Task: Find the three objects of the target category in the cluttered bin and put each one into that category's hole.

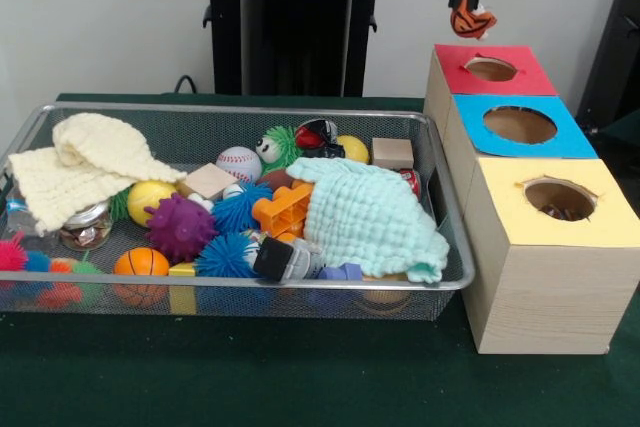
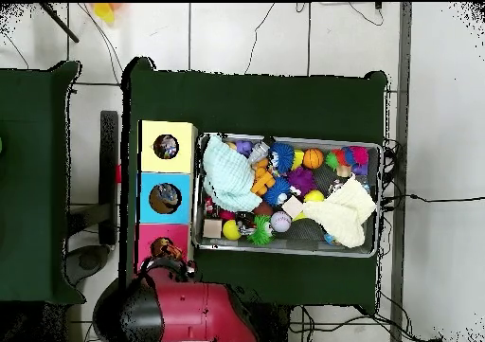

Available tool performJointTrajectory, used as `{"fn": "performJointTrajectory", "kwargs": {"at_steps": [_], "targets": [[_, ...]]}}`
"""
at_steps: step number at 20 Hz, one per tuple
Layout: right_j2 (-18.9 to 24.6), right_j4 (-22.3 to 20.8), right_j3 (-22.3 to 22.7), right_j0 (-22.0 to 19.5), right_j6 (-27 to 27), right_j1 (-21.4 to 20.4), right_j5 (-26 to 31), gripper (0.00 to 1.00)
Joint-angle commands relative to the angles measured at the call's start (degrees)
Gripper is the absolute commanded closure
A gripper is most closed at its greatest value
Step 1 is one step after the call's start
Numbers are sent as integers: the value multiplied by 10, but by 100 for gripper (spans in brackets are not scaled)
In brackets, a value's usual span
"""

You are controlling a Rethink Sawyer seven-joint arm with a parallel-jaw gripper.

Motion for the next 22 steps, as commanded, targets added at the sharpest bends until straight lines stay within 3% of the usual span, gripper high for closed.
{"fn": "performJointTrajectory", "kwargs": {"at_steps": [1,4,19,22], "targets": [[-26,42,-17,31,177,31,-12,100],[-27,48,-37,31,172,48,-10,100],[-27,75,-43,40,179,117,-92,100],[-43,81,-50,60,187,122,-89,100]]}}
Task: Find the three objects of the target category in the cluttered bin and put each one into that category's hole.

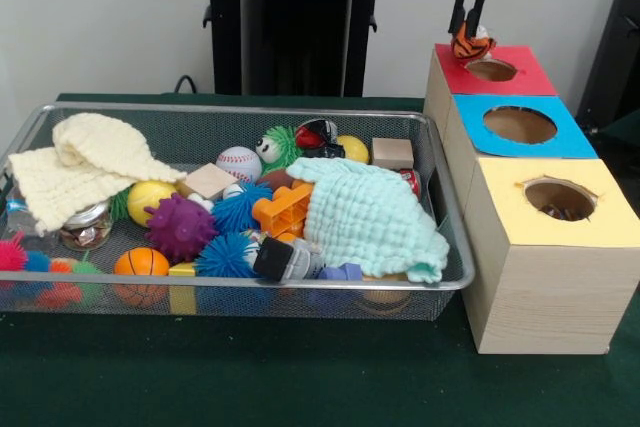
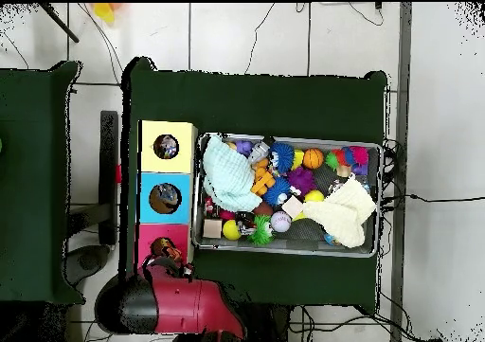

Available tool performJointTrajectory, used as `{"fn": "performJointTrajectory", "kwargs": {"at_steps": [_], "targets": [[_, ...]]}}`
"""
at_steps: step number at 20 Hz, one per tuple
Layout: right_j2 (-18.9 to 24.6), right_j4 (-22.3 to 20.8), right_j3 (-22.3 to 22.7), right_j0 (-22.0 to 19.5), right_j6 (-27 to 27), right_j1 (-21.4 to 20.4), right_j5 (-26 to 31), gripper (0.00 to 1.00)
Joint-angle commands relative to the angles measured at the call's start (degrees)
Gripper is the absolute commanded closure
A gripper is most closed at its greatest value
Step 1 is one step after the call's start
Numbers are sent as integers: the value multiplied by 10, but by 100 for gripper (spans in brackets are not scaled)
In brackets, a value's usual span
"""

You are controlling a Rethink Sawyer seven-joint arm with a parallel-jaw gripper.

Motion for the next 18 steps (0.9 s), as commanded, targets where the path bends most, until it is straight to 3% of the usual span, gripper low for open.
{"fn": "performJointTrajectory", "kwargs": {"at_steps": [1,10,14,18], "targets": [[-13,37,-42,22,151,44,-44,100],[-34,66,-45,52,151,46,-32,100],[-75,85,-75,108,187,35,36,100],[-92,101,-113,135,204,39,87,100]]}}
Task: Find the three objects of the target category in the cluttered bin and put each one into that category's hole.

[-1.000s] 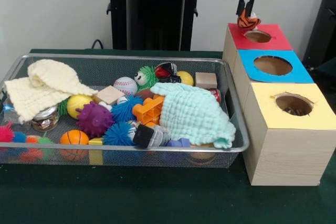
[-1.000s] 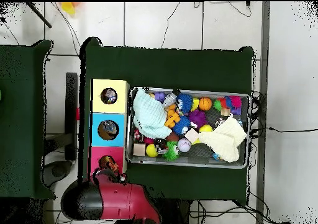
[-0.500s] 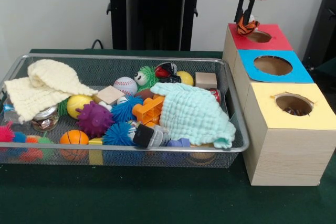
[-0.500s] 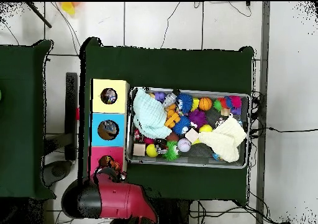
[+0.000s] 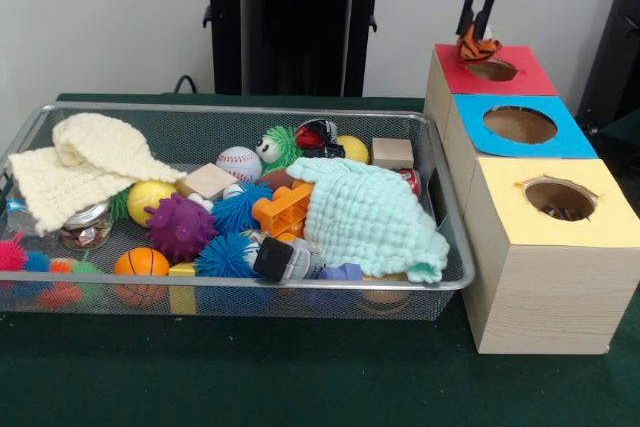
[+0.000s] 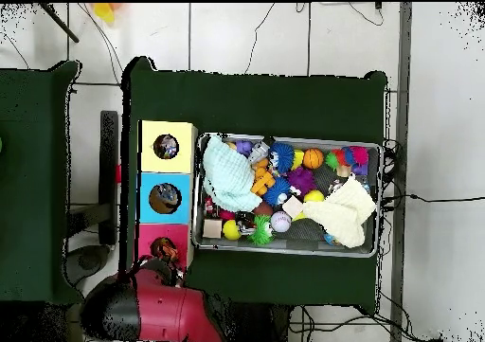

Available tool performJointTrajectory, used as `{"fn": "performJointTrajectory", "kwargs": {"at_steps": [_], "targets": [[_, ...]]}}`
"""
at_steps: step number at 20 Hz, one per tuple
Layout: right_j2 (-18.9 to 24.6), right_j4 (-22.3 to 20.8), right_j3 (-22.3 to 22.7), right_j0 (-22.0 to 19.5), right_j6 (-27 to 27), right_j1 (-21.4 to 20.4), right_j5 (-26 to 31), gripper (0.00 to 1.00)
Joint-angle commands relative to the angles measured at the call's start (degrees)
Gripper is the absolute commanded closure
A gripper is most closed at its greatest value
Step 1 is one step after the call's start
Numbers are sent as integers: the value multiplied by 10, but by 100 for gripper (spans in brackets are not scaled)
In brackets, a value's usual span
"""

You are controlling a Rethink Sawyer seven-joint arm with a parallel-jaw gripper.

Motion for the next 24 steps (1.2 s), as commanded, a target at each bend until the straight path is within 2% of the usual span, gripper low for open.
{"fn": "performJointTrajectory", "kwargs": {"at_steps": [1,5,9,12,17,24], "targets": [[-23,55,-101,45,195,19,112,100],[-26,61,-116,50,198,28,119,100],[-14,65,-114,34,187,41,92,100],[-21,62,-114,38,191,53,71,100],[33,49,-83,-42,123,55,8,100],[61,25,-80,-78,101,53,-5,100]]}}
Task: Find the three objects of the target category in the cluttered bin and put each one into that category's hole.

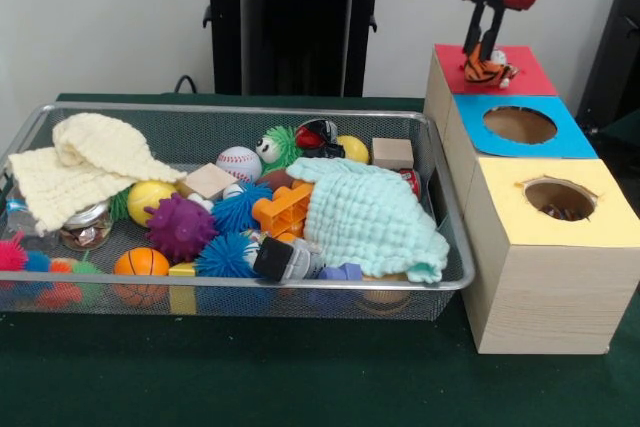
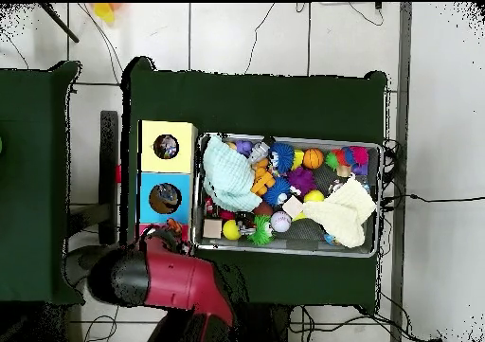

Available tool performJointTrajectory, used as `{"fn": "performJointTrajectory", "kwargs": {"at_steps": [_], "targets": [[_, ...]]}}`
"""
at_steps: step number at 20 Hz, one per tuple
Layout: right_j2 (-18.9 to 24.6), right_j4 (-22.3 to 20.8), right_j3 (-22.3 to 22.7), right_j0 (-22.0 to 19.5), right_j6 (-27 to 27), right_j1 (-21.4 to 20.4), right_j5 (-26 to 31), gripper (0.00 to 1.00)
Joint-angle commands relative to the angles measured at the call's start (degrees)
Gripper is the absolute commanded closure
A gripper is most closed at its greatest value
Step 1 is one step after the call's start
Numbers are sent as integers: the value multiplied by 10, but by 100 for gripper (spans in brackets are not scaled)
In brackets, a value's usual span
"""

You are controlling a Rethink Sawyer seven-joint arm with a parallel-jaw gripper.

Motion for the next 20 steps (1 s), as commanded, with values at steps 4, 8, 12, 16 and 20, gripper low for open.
{"fn": "performJointTrajectory", "kwargs": {"at_steps": [4,8,12,16,20], "targets": [[72,-19,-4,-55,47,16,-48,100],[67,-16,-9,-44,61,20,-46,100],[54,3,1,-9,101,18,-42,100],[41,20,7,23,131,12,-25,100],[36,28,9,35,136,4,-8,100]]}}
